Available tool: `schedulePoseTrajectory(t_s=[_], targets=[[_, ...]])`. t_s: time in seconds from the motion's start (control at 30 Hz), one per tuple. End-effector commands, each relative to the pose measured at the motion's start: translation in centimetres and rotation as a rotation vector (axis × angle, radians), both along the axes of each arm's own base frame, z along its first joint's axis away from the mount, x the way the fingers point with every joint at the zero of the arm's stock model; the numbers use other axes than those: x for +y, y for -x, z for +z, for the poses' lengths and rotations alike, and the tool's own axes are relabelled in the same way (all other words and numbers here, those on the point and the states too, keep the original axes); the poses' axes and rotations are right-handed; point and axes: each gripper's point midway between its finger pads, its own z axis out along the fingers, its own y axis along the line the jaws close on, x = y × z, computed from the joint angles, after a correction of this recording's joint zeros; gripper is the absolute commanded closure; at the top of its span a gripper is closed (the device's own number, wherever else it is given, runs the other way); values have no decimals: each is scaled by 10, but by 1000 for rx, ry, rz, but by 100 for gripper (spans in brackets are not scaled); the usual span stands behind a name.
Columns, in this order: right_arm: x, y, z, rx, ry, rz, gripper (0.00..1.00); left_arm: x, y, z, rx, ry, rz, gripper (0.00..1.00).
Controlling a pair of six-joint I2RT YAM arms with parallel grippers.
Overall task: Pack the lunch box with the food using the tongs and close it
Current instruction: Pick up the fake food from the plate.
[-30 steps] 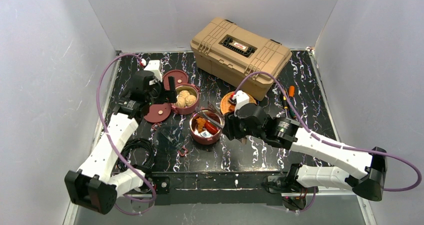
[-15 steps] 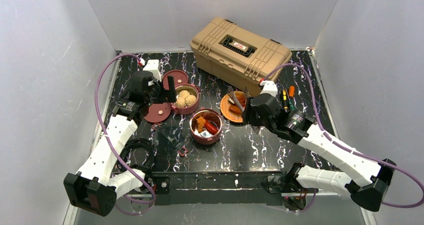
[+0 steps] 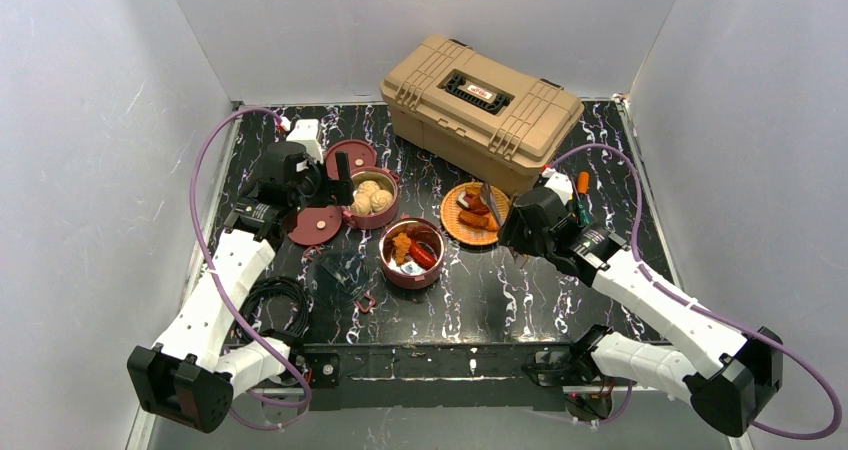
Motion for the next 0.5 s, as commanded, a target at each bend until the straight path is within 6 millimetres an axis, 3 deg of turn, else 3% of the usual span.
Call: schedulePoseTrajectory(t_s=[0.0,0.23,0.47], targets=[[14,-15,6,-41,-93,-9,42,1,2,5,-11,4,0,2],[23,-18,-5,-13,-109,10,44,3,2,5,-12,-3,4,2],[29,-17,-14,13,-139,-2,54,3,2,6,-14,-4,5,2]])
